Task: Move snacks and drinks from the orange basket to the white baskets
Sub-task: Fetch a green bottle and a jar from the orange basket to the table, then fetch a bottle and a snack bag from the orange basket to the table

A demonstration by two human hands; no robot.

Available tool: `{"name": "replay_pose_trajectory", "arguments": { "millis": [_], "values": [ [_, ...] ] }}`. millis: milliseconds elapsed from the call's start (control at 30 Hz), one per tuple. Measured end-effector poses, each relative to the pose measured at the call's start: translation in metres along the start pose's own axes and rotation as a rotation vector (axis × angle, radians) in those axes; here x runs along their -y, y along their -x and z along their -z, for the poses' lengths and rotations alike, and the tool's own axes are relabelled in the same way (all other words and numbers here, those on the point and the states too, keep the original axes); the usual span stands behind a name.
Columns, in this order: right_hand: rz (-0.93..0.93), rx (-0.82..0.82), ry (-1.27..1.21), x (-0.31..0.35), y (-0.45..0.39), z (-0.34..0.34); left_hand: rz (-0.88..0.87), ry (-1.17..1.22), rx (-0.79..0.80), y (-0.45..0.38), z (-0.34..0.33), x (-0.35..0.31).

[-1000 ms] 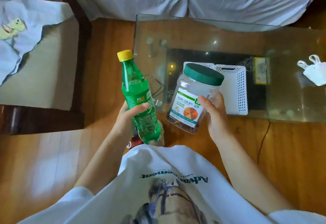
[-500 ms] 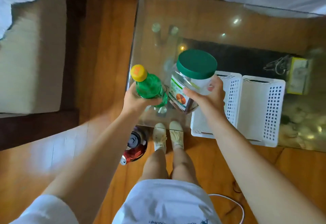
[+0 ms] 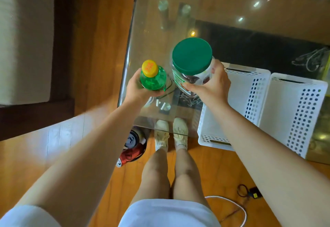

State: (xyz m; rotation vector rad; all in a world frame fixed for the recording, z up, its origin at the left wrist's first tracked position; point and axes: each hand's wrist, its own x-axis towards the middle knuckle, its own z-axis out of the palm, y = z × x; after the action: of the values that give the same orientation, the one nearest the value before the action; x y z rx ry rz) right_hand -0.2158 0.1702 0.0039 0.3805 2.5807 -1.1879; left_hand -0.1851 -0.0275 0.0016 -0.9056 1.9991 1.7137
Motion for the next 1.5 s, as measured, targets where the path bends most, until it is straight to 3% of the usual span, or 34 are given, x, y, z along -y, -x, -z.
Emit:
{"name": "replay_pose_trajectory", "arguments": {
  "millis": [500, 800, 1100, 1367, 1500],
  "values": [
    [0.015, 0.051, 0.021, -0.03, 0.022, -0.02, -0.035, 0.019, 0.038, 0.0, 0.006, 0.023],
    [0.047, 0.023, 0.271, -0.039, 0.027, -0.024, -0.044, 0.078, 0.067, 0.009, 0.003, 0.028],
    [-0.115, 0.268, 0.165, -0.036, 0.03, -0.005, 0.269, 0.101, 0.011, 0.027, 0.007, 0.038],
    [-0.352, 0.483, 0.086, -0.014, 0.077, 0.05, 0.446, 0.268, -0.109, 0.117, 0.021, 0.032],
    [-0.409, 0.603, 0.086, 0.002, 0.114, 0.077, 0.507, 0.478, -0.18, 0.179, 0.035, 0.034]
  ]
}}
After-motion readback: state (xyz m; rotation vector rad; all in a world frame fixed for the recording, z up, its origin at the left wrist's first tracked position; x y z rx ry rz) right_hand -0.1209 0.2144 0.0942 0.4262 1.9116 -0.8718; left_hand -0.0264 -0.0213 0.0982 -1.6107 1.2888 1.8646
